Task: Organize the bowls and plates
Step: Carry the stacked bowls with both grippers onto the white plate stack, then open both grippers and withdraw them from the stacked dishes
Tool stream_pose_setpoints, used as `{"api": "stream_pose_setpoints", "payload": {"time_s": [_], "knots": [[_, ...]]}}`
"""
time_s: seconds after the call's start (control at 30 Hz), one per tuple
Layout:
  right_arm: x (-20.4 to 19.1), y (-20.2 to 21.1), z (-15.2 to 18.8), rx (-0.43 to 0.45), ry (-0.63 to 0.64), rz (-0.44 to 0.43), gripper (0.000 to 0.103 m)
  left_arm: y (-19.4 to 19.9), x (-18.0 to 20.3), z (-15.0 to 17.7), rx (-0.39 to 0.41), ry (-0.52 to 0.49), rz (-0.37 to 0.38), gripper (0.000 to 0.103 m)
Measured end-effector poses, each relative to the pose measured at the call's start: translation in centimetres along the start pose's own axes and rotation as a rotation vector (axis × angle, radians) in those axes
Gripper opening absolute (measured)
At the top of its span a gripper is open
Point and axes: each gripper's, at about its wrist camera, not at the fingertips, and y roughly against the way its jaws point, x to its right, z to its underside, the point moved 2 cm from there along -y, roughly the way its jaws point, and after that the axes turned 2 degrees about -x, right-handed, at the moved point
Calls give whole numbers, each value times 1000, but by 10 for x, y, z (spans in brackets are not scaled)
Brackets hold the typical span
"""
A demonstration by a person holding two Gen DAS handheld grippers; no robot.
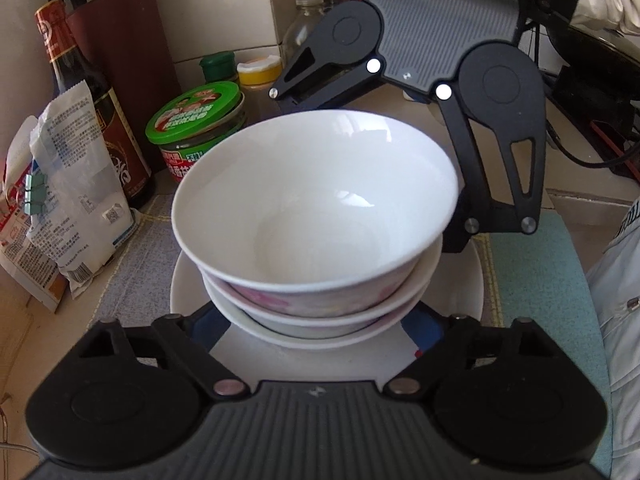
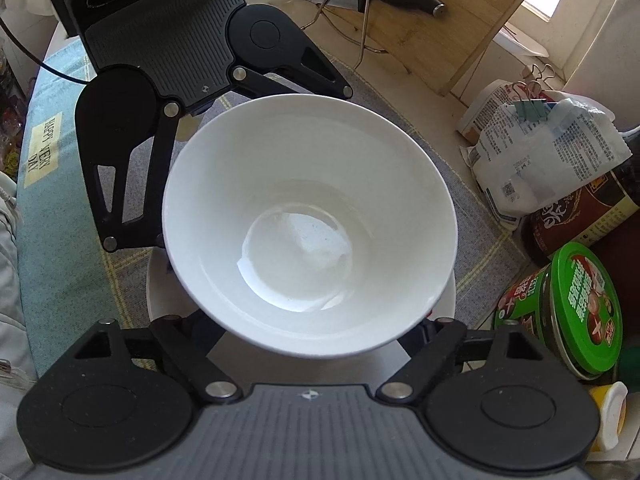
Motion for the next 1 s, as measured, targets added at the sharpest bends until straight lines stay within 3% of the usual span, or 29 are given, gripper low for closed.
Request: {"api": "stream_pose_setpoints", "payload": {"time_s": [0.23, 0.37, 0.47, 0.67, 0.77, 0.93, 1.0], "knots": [[-7, 8, 1, 20, 13, 26, 100, 21, 12, 7, 10, 30, -107, 97], [-14, 19, 4, 34, -10, 71, 100, 44, 17, 15, 60, 126, -187, 98], [-22, 31, 4, 48, -95, 147, 101, 64, 20, 20, 127, 212, -290, 102], [-61, 59, 7, 65, -331, 269, 103, 105, 34, 33, 312, 387, -391, 102], [-76, 66, 5, 65, -534, 346, 103, 122, 44, 40, 374, 474, -468, 102], [-102, 81, 6, 85, -910, 534, 103, 141, 56, 46, 277, 633, -538, 102], [-114, 85, 7, 108, -1019, 570, 103, 148, 61, 47, 220, 682, -575, 102]]}}
